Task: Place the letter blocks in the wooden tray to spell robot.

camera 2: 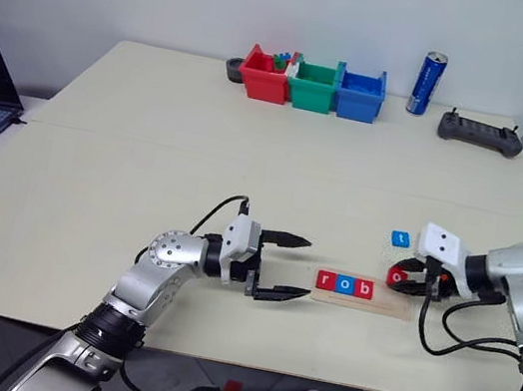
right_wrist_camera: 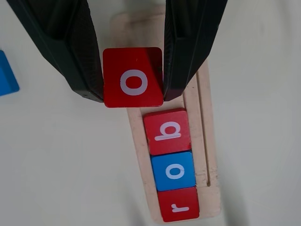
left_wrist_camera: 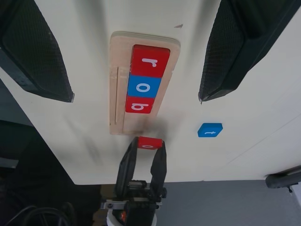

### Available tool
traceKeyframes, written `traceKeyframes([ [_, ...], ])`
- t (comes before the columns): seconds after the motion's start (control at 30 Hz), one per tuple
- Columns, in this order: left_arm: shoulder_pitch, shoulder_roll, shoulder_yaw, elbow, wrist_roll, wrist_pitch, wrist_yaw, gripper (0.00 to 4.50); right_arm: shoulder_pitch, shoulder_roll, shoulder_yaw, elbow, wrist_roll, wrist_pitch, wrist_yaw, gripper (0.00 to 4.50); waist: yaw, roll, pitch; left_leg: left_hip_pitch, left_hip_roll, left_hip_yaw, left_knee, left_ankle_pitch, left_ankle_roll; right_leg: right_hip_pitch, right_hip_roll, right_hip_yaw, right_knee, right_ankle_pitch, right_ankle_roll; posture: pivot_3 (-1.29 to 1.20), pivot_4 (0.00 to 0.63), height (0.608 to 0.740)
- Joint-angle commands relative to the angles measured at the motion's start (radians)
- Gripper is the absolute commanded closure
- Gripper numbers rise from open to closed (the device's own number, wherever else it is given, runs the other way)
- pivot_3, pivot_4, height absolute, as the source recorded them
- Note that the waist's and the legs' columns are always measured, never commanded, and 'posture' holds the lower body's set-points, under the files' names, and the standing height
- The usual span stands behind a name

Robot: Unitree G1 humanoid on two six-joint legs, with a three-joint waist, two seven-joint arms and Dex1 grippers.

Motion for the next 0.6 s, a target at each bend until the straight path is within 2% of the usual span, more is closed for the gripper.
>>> traceKeyframes([
  [0.03,-0.014,0.000,0.005,-0.024,-0.007,-0.003,-0.001,0.00,0.007,-0.008,-0.020,-0.053,0.015,0.013,-0.009,3.05,-0.001,0.000,0.000,0.000,0.000,0.000,0.000,0.000,0.000,0.000,0.000,0.000,0.000,0.000,0.000,0.00,0.150,0.740],
  [0.27,-0.007,0.002,0.005,-0.034,-0.008,0.005,0.005,0.00,0.033,0.000,0.001,-0.108,0.026,0.037,0.005,3.05,-0.001,0.000,0.000,0.000,0.000,0.000,0.000,0.000,0.000,0.000,0.000,0.000,0.000,0.000,0.000,0.00,0.150,0.740],
  [0.6,-0.014,0.006,0.009,-0.031,-0.007,0.010,0.006,0.00,0.016,0.005,0.029,-0.059,0.002,-0.009,-0.002,3.05,-0.001,0.000,0.000,0.000,0.000,0.000,0.000,0.000,0.000,0.000,0.000,0.000,0.000,0.000,0.000,0.00,0.150,0.740],
])
